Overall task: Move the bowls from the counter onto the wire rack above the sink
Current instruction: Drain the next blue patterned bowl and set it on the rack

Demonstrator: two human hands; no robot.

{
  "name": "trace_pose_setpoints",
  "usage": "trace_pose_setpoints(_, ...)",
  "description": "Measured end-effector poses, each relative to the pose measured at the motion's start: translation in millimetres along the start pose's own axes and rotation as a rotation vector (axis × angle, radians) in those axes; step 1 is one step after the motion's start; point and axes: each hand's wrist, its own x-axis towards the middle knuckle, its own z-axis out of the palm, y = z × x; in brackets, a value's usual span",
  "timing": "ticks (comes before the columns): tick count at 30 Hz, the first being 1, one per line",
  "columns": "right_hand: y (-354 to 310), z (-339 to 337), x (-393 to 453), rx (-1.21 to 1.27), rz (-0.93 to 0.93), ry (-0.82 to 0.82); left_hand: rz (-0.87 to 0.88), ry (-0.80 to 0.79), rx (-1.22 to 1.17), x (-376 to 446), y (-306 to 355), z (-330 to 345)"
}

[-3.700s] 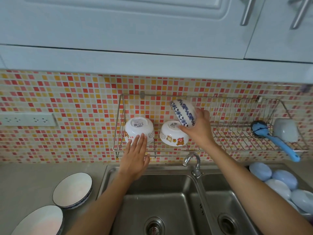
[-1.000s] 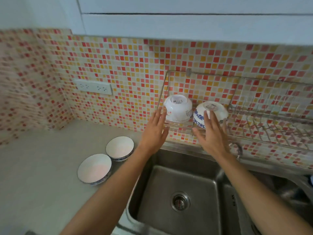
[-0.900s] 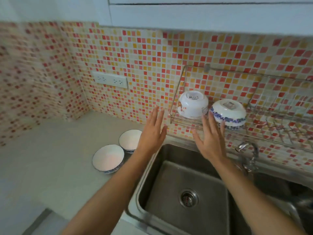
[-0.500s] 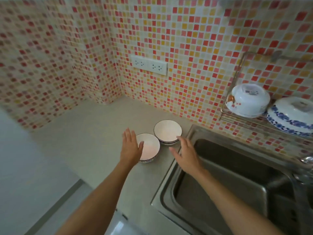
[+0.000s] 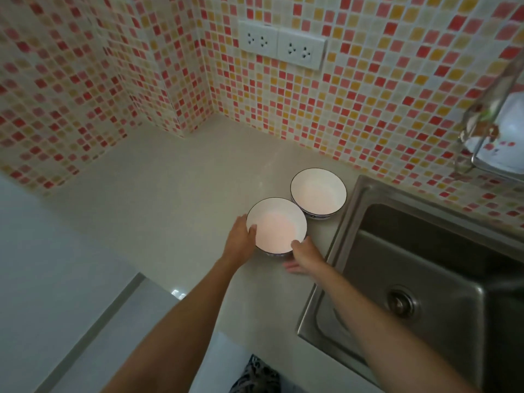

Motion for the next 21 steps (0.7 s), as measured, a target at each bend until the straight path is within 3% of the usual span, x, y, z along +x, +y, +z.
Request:
trace_pose_setpoints(7,9,-8,-22,0.09,0.021,-0.114,-0.008,0.05,-0.128,-13,10,-11)
trace_pose_setpoints(14,33,-50,-53,0.219,-0.087,-0.031,0.051,-0.013,-0.208,-49,47,7)
trace_pose_setpoints(21,59,-137,-105,0.821,-0.003,-0.169,0.185,-0.155,-0.252,-88,101,63)
